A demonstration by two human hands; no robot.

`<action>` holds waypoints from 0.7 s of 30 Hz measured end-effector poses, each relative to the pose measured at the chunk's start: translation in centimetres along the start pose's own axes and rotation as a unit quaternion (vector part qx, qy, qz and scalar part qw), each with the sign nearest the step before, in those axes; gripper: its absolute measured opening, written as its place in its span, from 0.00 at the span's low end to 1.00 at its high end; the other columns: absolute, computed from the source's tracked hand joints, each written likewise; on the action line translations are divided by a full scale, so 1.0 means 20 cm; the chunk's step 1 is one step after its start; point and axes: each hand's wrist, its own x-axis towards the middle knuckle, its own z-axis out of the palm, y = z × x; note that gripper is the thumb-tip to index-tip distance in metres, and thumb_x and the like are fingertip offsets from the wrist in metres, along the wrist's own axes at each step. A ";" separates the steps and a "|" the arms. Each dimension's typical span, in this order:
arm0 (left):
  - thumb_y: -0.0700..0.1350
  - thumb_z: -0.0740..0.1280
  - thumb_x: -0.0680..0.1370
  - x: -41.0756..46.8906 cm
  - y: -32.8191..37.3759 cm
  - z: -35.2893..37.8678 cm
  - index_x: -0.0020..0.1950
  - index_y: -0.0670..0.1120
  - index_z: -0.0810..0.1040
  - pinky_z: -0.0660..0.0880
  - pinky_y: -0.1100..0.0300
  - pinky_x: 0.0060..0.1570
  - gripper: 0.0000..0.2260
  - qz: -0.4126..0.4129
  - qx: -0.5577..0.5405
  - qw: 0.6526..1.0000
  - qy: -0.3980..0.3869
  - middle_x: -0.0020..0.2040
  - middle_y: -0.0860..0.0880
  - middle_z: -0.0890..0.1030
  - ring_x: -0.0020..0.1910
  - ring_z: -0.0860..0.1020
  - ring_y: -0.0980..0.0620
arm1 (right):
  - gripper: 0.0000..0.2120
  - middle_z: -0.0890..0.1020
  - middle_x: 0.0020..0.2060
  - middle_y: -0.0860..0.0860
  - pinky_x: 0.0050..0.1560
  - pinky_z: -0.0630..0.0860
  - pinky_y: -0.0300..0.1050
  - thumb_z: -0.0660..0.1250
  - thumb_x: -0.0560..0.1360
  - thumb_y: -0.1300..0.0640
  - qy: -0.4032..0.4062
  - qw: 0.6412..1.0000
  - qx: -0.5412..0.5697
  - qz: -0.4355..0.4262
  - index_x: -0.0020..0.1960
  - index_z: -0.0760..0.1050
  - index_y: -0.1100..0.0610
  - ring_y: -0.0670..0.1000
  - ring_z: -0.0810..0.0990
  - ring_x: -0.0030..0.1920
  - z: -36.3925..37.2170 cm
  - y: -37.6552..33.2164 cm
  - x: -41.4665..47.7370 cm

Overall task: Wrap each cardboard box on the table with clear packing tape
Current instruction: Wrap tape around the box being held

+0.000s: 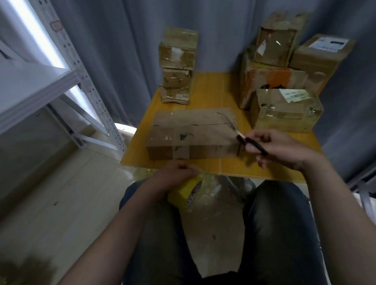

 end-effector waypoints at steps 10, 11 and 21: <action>0.63 0.69 0.72 0.00 0.19 0.13 0.54 0.55 0.82 0.75 0.39 0.64 0.17 0.045 -0.040 0.998 -0.023 0.58 0.48 0.83 0.56 0.82 0.41 | 0.29 0.79 0.57 0.56 0.47 0.76 0.51 0.77 0.73 0.42 0.215 0.927 -0.214 0.220 0.66 0.76 0.59 0.57 0.78 0.53 -0.11 0.20 0.01; 0.63 0.69 0.71 -0.01 0.19 0.12 0.54 0.55 0.83 0.76 0.39 0.63 0.18 0.046 -0.045 0.998 -0.022 0.60 0.50 0.82 0.55 0.82 0.42 | 0.28 0.79 0.57 0.56 0.49 0.77 0.53 0.76 0.74 0.41 0.219 0.923 -0.227 0.221 0.66 0.77 0.58 0.57 0.78 0.52 -0.10 0.18 0.01; 0.62 0.66 0.76 -0.07 0.12 -0.13 0.47 0.56 0.86 0.75 0.48 0.61 0.13 0.040 -0.126 0.982 0.138 0.53 0.52 0.83 0.55 0.79 0.46 | 0.21 0.67 0.79 0.46 0.79 0.48 0.52 0.52 0.87 0.45 0.132 0.913 -0.358 -0.142 0.76 0.71 0.47 0.53 0.54 0.81 0.39 -0.20 0.41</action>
